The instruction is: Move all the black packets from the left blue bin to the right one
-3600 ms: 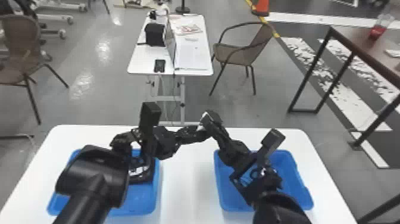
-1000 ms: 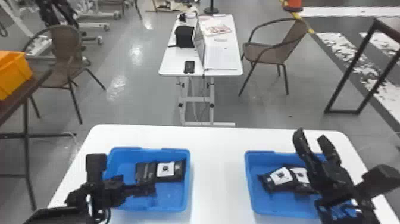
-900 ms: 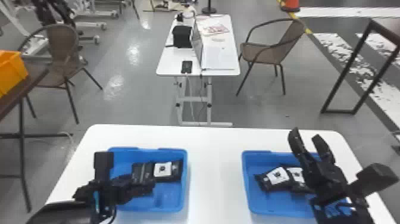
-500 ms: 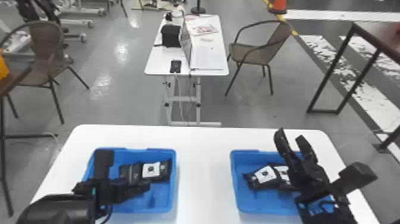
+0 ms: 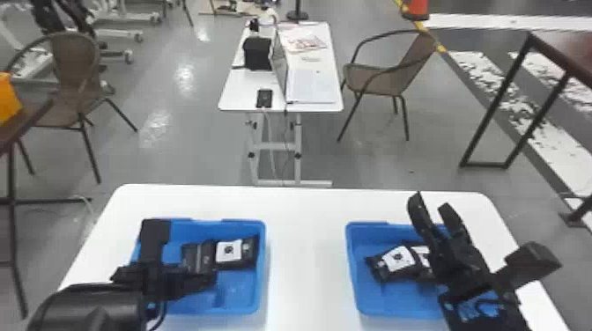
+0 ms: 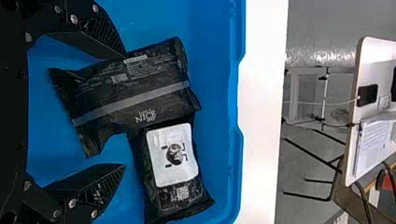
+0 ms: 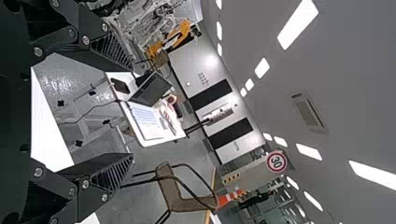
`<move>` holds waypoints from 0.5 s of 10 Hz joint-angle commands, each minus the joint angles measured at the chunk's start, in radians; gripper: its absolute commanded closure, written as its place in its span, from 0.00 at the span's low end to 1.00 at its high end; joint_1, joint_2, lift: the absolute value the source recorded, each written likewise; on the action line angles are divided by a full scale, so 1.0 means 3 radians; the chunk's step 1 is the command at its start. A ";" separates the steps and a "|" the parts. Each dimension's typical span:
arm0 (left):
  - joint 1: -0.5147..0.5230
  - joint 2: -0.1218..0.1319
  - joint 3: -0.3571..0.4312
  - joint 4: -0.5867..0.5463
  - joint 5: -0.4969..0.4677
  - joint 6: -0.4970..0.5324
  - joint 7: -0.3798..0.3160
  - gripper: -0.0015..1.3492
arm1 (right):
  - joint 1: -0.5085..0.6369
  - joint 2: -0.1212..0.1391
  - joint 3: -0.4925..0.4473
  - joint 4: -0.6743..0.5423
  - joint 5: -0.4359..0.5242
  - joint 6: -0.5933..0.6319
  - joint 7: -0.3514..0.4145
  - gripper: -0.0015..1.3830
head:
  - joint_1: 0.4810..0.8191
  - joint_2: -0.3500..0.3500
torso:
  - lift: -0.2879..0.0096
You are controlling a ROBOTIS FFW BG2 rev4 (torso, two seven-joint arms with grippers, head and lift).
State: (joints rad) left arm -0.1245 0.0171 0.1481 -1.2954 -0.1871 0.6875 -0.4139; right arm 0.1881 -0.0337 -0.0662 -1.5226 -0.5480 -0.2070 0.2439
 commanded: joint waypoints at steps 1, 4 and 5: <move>-0.0035 0.0030 -0.0013 0.0089 -0.0036 0.0035 0.0096 0.17 | -0.0003 0.0000 0.0001 0.0023 -0.0045 0.0015 0.0015 0.30 | 0.63 0.48 | 0.97; -0.0347 0.0163 -0.0156 0.0754 -0.0046 -0.0267 0.0112 0.46 | 0.0007 -0.0010 -0.0004 0.0039 -0.0101 0.0020 0.0051 0.30 | 0.63 0.50 | 0.97; -0.0393 0.0178 -0.0176 0.0785 -0.0108 -0.0236 0.0106 0.53 | 0.0002 -0.0010 -0.0004 0.0039 -0.0106 0.0020 0.0062 0.30 | 0.63 0.50 | 0.97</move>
State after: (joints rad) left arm -0.2310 0.0670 0.1011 -1.0713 -0.2091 0.6128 -0.3813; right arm 0.1895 -0.0366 -0.0674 -1.5111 -0.5784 -0.2013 0.2616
